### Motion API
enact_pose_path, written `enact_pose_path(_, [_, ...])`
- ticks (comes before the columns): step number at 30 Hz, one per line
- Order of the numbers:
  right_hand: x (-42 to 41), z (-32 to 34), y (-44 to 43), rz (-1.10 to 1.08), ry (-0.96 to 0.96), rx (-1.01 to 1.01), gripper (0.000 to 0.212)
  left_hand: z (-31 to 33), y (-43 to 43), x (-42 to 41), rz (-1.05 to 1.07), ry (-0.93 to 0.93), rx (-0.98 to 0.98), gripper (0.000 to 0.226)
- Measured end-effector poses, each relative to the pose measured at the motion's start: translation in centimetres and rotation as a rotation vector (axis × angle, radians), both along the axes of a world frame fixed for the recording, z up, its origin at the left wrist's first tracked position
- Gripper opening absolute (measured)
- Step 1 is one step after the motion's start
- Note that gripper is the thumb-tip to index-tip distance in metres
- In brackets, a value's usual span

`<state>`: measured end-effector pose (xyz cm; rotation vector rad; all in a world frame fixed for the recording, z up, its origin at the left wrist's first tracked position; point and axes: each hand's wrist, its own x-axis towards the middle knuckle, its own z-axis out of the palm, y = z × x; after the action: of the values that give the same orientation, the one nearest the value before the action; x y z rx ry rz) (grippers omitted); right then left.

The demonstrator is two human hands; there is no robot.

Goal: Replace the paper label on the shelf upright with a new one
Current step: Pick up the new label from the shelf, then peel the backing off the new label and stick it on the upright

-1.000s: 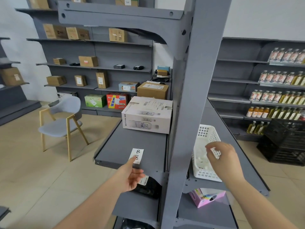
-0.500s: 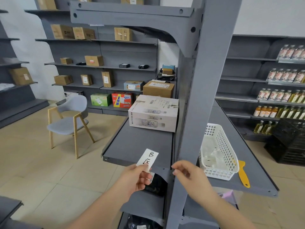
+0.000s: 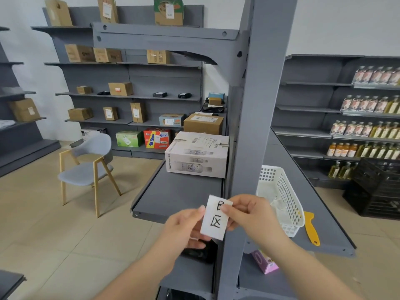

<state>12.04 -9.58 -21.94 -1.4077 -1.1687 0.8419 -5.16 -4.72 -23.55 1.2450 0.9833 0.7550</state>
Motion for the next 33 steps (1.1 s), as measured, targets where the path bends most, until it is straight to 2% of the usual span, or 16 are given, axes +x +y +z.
enact_pose_path(4, [0.5, 1.7, -1.5, 0.087, -0.116, -0.009, 0.001, 2.3, 0.1, 1.0, -0.016, -0.106, 0.143, 0.015])
enact_pose_path(7, [0.5, 2.8, -2.6, -0.009, -0.163, 0.088, 0.017, 3.4, -0.3, 2.1, -0.033, -0.168, 0.222, 0.011])
enact_pose_path(10, [0.5, 3.5, -3.7, -0.123, -0.116, 0.202, 0.03, 3.8, -0.8, 2.8, -0.047, -0.222, 0.236, 0.011])
enact_pose_path(17, [0.5, 4.2, -5.2, -0.189, -0.055, 0.264, 0.024, 4.3, -1.4, 3.6, -0.067, -0.244, 0.259, 0.014])
enact_pose_path(26, [0.7, 4.5, -5.9, -0.169, -0.018, 0.28, 0.019, 4.8, -2.0, 3.8, -0.086, -0.266, 0.321, 0.01])
enact_pose_path(33, [0.6, 4.2, -5.8, -0.136, 0.073, 0.327, 0.024, 4.8, -2.2, 3.6, -0.081, -0.265, 0.343, 0.011])
